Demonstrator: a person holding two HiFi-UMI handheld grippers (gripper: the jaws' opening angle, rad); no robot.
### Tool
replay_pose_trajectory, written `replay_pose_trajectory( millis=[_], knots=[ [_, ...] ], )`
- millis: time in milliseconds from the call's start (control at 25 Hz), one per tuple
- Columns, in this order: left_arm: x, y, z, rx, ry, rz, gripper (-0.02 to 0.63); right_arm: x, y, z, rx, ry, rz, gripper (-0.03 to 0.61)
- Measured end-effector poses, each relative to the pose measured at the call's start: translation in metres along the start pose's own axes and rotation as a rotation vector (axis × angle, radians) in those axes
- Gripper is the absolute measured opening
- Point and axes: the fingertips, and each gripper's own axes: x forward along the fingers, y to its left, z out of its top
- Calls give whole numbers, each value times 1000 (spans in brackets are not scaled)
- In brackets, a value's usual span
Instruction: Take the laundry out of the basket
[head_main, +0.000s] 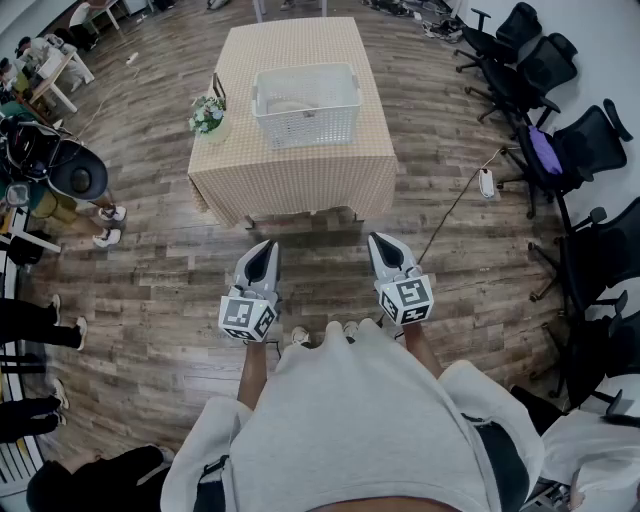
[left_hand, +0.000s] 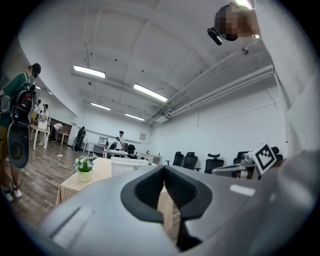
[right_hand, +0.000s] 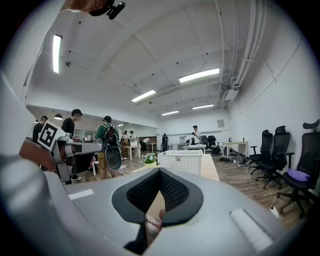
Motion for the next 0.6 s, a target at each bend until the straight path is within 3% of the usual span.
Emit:
replay_pose_trajectory(
  millis=[600],
  knots=[
    [4,-17,-4,-12,11,-1,9,-9,-9,-6,-1,15,15,-2]
  ],
)
